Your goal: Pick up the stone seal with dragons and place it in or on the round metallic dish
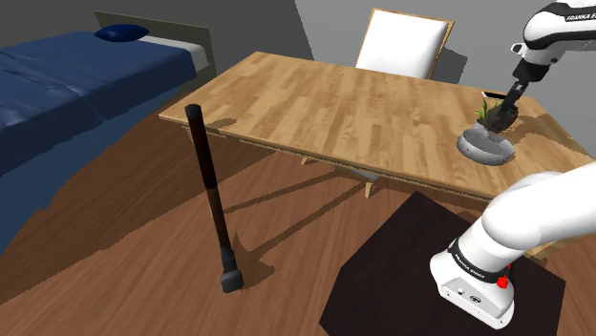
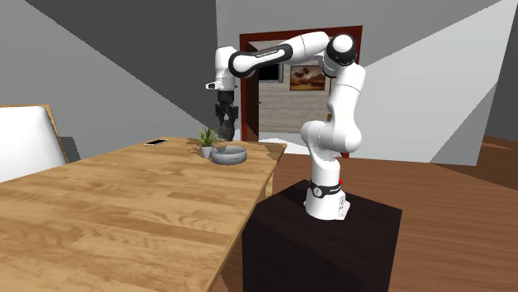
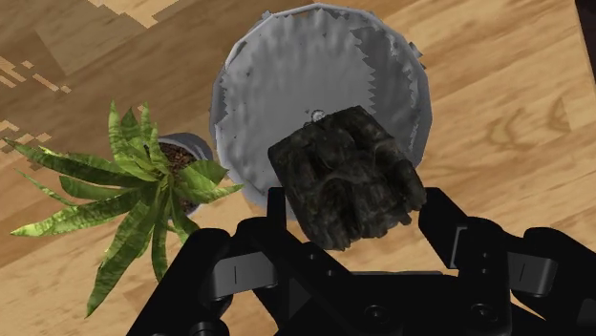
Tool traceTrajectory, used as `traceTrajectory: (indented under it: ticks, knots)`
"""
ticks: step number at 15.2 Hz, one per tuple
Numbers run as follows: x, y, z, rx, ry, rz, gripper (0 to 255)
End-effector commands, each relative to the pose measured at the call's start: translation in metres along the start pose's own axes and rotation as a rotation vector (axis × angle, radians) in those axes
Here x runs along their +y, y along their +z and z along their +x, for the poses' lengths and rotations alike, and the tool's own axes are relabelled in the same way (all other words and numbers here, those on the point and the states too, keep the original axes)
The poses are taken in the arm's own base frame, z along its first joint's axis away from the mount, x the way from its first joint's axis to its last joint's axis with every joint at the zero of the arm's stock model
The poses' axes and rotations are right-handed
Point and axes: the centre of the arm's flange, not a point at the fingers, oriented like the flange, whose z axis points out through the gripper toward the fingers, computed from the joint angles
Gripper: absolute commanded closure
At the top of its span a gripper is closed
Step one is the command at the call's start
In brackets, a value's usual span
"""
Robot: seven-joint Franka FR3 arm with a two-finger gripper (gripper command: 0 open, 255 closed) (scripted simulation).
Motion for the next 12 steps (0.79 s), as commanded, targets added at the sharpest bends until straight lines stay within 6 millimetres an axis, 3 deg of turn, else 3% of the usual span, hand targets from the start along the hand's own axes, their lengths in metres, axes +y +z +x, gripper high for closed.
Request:
traceTrajectory:
  ticks: [1, 9, 12]
  knots:
    - [0.0, 0.011, 0.001, 0.0, 0.0, -0.001, 255]
    - [-0.002, 0.053, 0.002, 0.0, 0.0, -0.001, 255]
    - [-0.002, 0.053, 0.002, 0.0, 0.0, -0.001, 255]
